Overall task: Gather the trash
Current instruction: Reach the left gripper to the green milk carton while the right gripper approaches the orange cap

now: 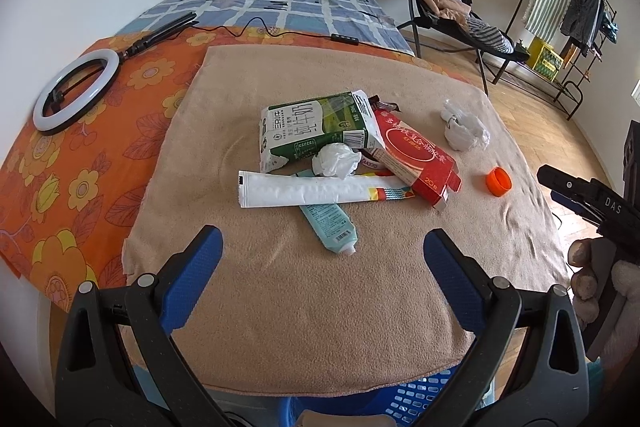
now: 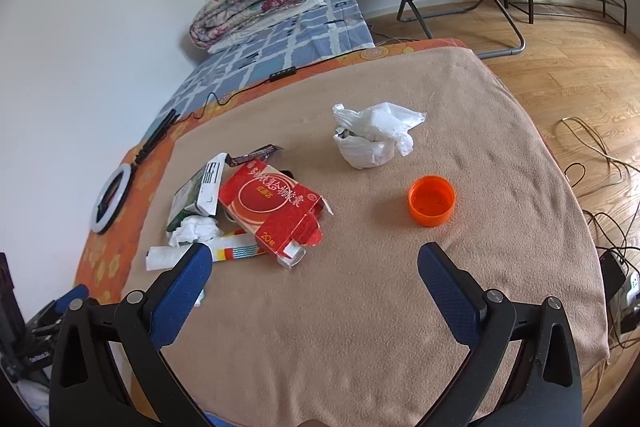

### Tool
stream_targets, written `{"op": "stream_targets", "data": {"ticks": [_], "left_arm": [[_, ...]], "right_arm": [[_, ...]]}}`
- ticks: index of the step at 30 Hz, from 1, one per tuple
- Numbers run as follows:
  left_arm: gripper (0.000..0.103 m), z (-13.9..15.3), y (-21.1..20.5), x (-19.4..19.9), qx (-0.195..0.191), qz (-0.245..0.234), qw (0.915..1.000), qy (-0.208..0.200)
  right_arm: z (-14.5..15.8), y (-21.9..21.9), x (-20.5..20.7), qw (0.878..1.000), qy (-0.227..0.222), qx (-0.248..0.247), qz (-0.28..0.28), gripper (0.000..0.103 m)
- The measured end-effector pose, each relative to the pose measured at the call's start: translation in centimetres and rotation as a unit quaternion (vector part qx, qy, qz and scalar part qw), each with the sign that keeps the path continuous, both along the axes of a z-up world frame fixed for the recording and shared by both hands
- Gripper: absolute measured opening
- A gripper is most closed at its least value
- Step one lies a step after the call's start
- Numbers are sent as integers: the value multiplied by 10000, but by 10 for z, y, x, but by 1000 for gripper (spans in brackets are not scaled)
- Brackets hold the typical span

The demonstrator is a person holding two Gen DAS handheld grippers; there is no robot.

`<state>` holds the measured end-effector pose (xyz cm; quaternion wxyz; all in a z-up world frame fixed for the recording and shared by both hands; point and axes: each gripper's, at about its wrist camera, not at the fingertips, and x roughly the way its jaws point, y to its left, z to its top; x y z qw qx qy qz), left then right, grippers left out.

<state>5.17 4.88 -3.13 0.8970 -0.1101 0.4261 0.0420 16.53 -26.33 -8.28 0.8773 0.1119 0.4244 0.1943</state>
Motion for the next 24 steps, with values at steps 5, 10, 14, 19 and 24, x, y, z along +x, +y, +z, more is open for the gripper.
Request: {"op": "stream_targets", "data": {"ticks": [5,10,14,19,24], "left_arm": [[102,-8,-11,12,104,-169,9997,136],[102,-13,-19,27,307,-283,9990,187],[102,-13,-23,41,431,-329,9984,183],[102,-13,-29,65,651,-410,9969,169],[102,-25,-32,98,682,-509,9957,375]], "right_arm": [[-8,-6,10,9999,126,0,-118,101],[-12,-7,19,9997,107,-160,-157,100],[-15,-10,26,9995,124,-230,-165,99],[-16,-17,34,9991,144,-288,-269,99],[-17,-24,39,9987,170,-307,-360,98]]}}
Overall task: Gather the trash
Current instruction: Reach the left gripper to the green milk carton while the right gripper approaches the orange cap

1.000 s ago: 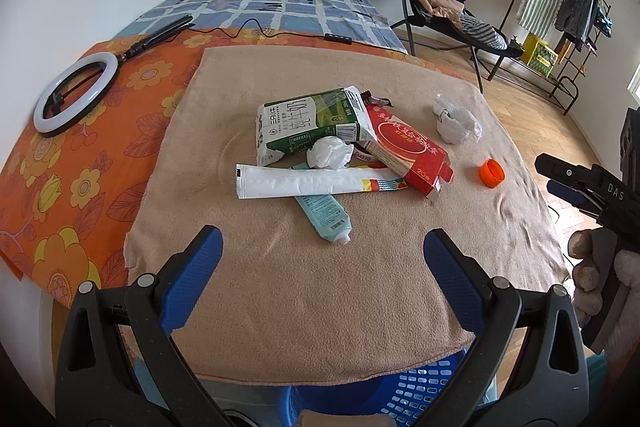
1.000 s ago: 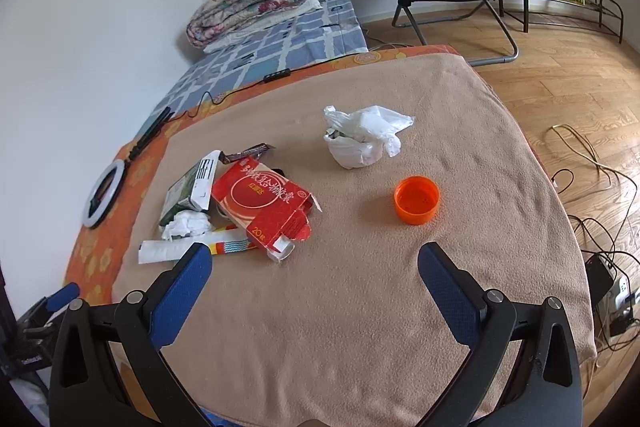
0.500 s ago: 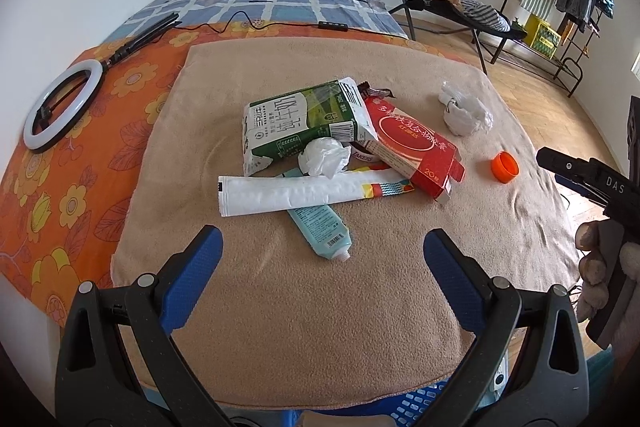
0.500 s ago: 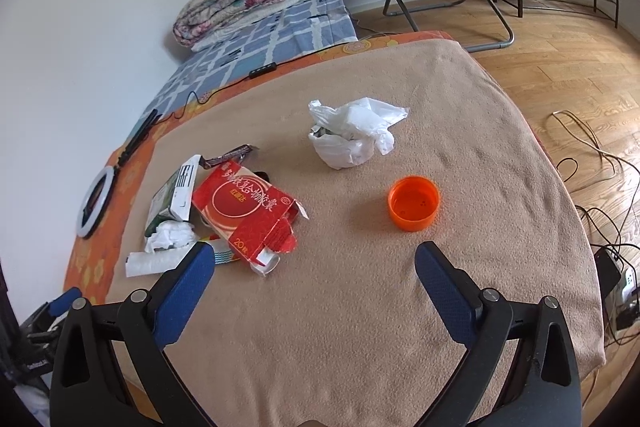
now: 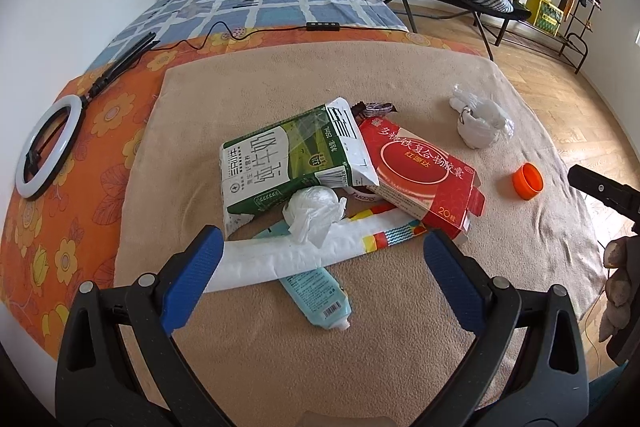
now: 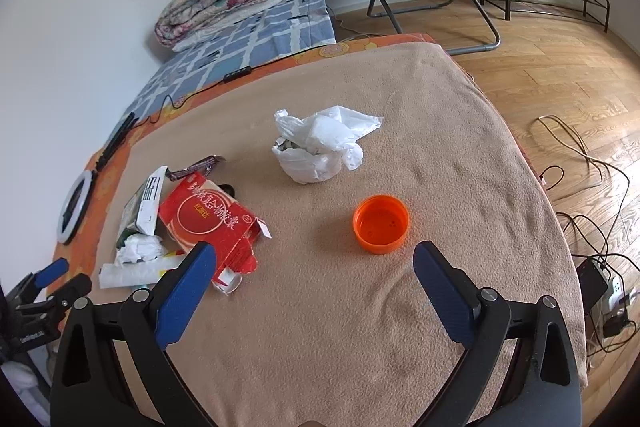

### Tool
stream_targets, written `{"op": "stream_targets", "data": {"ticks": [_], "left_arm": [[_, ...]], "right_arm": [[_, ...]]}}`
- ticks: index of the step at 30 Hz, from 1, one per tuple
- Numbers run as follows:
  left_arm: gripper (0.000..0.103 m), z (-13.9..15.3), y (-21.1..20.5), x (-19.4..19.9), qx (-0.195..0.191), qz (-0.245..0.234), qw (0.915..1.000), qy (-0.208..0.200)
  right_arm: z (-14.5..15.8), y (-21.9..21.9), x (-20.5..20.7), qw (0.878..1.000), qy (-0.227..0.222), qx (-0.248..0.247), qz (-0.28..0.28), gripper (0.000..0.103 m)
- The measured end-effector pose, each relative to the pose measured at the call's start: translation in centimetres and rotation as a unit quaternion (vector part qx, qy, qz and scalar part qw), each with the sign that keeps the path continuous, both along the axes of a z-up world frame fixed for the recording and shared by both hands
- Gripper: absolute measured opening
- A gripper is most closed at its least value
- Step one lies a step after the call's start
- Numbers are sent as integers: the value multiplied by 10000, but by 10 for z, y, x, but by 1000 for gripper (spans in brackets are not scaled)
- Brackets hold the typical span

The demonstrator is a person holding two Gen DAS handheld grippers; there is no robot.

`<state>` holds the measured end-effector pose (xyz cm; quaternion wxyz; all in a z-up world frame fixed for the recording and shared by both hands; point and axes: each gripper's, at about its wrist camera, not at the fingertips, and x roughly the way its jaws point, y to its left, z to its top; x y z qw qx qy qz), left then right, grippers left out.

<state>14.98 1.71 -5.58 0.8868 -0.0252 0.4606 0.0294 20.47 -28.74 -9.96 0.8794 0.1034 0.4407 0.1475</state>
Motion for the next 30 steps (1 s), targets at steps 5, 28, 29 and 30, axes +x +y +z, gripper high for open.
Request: {"op": "stream_targets", "data": {"ticks": [5,28,29,30], "left_arm": [[102,-15,-14,34,415,-169,9988,206],[65,-50,-23,99,1466,-378,9865,618],[65,-48,-19,99,1435,-351,9871,612],[65,-48,-14,99,1453,-309,9870,610]], "right_arm": [[0,-7,3,9999,55,112,-93,98],[-4,-17,17,9987,236,388,-210,90],[-4,-15,17,9988,236,376,-191,90],[-3,-14,16,9990,229,355,-172,90]]}}
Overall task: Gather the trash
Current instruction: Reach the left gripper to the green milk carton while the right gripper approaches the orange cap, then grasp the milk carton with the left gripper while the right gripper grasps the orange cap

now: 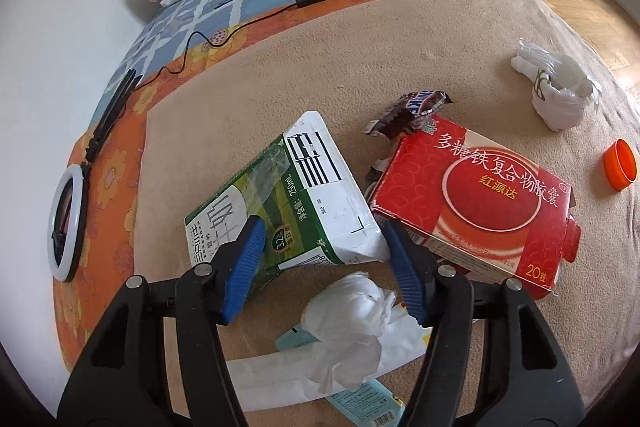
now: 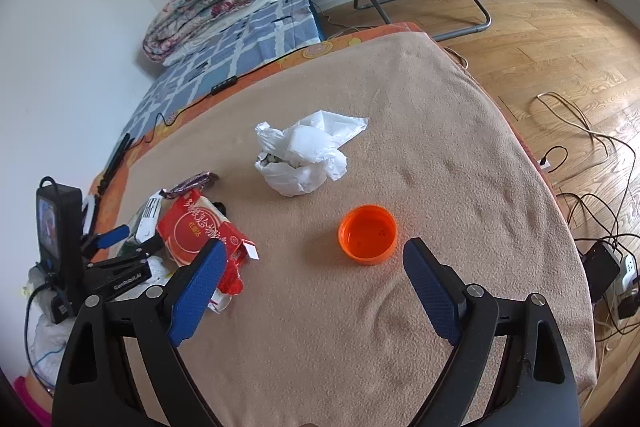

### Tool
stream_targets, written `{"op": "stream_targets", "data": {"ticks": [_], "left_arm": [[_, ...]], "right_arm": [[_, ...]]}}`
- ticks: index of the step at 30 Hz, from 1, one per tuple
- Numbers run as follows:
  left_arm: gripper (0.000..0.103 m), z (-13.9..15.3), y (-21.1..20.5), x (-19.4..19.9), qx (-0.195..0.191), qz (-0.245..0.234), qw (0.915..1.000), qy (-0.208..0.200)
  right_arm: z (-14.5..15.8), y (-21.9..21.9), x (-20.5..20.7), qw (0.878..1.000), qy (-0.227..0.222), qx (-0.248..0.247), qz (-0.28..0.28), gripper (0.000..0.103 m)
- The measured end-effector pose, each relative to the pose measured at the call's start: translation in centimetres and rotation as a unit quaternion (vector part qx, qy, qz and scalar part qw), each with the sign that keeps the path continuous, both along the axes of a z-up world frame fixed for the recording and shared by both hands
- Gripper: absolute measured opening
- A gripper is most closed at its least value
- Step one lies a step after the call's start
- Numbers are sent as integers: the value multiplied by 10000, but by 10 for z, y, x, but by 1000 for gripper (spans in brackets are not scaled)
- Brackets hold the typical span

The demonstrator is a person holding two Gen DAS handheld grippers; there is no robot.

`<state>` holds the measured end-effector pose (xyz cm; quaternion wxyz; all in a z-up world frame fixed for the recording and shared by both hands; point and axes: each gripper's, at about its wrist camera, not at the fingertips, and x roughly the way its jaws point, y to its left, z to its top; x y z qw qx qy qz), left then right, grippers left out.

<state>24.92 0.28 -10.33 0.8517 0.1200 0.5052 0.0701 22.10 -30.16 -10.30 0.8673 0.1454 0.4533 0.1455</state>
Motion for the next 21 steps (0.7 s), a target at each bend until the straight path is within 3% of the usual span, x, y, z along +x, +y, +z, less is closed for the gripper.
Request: {"op": "stream_targets", "data": {"ticks": [5,11,18,21], "left_arm": [[60,4,21,4,-34,135,9999,-6],[49,35,45,0,-255,198,9991,-288],[46,55,106,-12,-427,734,9952,-489],[43,51,136,-17,-745,1058,9903,-500]], "right_arm": [[0,0,-1,10000,-1,13,-11,90],[-1,1,0,10000,1,-11,-17,90],[-2,0,-1,10000,1,7,-38,90],[-4,0,0,10000,20,3,-42,90]]}}
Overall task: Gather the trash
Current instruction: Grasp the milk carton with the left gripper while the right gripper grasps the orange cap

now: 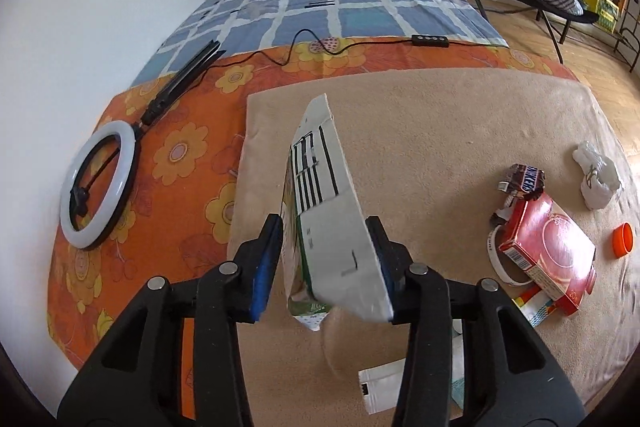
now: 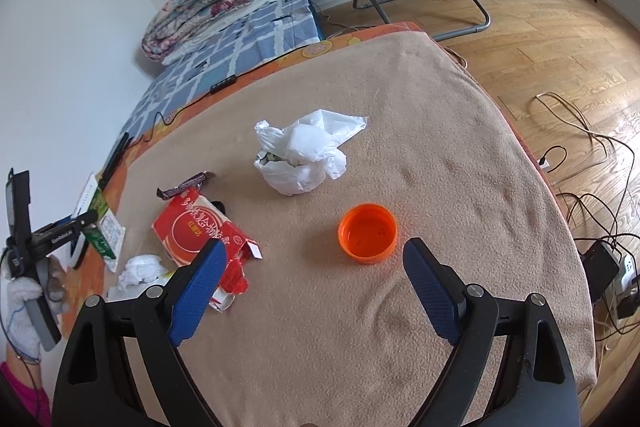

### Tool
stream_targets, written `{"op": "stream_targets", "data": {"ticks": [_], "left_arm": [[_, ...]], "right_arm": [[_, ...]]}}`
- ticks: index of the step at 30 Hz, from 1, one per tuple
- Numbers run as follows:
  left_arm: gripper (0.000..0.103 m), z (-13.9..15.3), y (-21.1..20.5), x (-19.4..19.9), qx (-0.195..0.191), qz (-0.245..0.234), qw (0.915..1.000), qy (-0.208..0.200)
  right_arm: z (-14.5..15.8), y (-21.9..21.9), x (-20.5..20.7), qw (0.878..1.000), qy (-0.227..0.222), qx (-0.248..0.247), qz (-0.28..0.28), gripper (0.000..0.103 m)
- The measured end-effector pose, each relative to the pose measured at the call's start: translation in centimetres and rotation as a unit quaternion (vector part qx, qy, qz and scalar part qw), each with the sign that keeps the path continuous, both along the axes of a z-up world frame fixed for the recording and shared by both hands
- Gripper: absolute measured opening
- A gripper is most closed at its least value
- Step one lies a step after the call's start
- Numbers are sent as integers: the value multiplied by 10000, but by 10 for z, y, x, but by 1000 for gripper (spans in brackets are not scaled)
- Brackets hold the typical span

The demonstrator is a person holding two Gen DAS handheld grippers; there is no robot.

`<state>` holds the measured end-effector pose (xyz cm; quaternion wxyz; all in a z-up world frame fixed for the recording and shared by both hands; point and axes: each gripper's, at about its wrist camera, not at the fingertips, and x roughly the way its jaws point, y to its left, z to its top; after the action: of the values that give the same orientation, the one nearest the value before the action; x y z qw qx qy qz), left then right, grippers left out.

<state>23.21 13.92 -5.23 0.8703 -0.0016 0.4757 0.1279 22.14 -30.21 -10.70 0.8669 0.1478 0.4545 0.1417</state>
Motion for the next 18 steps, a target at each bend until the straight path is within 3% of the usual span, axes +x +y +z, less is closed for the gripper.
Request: {"op": "stream_targets", "data": {"ticks": [3,9,11,15,18], "left_arm": [[37,-12,21,-3,-409,216,9989,43],[33,-12,26,-16,-520,351,9977,-259],[33,-8,25,-19,-571,337,9972,-348],[33,0,25,-25,-604,370,9963,-491],[33,7,26,-31,-598,396,9959,-552]], "right_arm": [[-2,0,1,10000,28,-40,-2,90],[-12,-4,12,9993,69,-371,40,89],[-19,-3,16,9975,80,-684,131,86],[-36,1,23,9937,207,-1029,401,68],[-44,9,26,9917,278,-1082,630,66]]}}
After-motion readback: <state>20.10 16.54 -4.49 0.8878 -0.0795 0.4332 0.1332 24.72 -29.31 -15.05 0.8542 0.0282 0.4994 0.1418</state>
